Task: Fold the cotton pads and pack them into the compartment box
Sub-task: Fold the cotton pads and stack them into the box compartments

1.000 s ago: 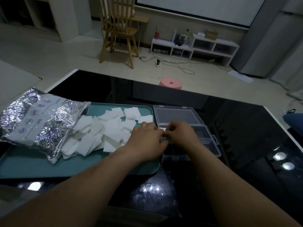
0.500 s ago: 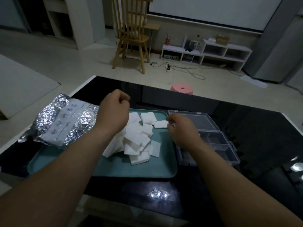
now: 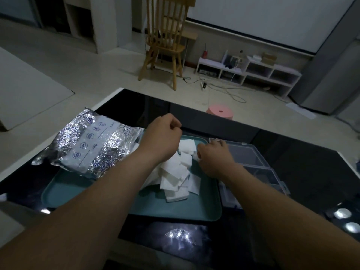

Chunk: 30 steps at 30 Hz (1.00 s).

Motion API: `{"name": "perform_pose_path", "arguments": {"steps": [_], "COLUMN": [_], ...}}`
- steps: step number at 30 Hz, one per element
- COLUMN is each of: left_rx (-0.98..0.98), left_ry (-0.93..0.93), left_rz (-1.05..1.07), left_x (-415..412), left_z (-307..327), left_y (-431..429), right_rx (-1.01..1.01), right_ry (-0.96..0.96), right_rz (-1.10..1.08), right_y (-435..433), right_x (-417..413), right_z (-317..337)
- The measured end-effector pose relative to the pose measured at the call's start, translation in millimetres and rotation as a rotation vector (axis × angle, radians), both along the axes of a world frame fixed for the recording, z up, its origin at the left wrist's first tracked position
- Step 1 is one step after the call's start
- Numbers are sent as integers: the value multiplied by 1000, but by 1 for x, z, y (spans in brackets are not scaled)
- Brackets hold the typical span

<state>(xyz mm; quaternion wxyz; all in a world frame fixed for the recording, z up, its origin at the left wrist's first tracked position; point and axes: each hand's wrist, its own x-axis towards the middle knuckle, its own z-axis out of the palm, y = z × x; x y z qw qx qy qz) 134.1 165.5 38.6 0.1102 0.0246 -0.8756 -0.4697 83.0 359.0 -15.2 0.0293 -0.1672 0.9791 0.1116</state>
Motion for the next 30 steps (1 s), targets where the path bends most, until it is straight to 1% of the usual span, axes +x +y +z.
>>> {"name": "perform_pose_path", "arguments": {"steps": [2, 5, 7, 8, 9, 10, 12, 13, 14, 15, 17, 19, 20, 22, 24, 26, 28, 30], "left_rx": [9, 15, 30, 45, 63, 93, 234, 356, 477, 597, 775, 850, 860, 890, 943, 992, 1022, 1034], "left_ry": [-3, 1, 5, 1, -6, -17, -74, -128, -201, -262, -329, -332, -327, -312, -295, -282, -273, -279], "left_rz": [-6, -5, -10, -15, -22, -34, -93, -142, -197, -245, -253, -181, -147, -88, -34, 11, 52, 98], "left_x": [2, 7, 9, 12, 14, 17, 23, 26, 30, 32, 35, 33, 31, 23, 17, 12, 6, 3], "left_z": [2, 3, 2, 2, 2, 1, -1, -1, 0, 3, 5, 4, 3, 1, 2, 2, -2, -5], "left_y": [0, 0, 1, 3, 6, 9, 18, 23, 30, 35, 40, 39, 36, 26, 12, -3, -16, -21], "right_rx": [-43, -180, -311, -429, -612, -860, -1374, -1553, -1661, -1708, -1744, -1711, -1666, -1532, -1299, -1087, -969, -895], "right_ry": [-42, -99, -23, 27, 53, 44, -66, -150, -222, -277, -362, -386, -356, -213, -56, -27, -50, -66], "right_rz": [-43, -104, -137, -176, -233, -301, -423, -464, -484, -479, -444, -399, -382, -374, -370, -340, -323, -318], "right_y": [2, 5, 10, 12, 13, 13, 11, 9, 6, 2, -8, -17, -19, -16, -6, 2, 3, -4], "right_x": [4, 16, 24, 31, 39, 48, 65, 72, 76, 78, 79, 77, 75, 67, 57, 48, 40, 32], "right_z": [-1, 9, 17, 21, 28, 33, 44, 48, 47, 48, 45, 44, 45, 44, 38, 28, 17, 5]}}
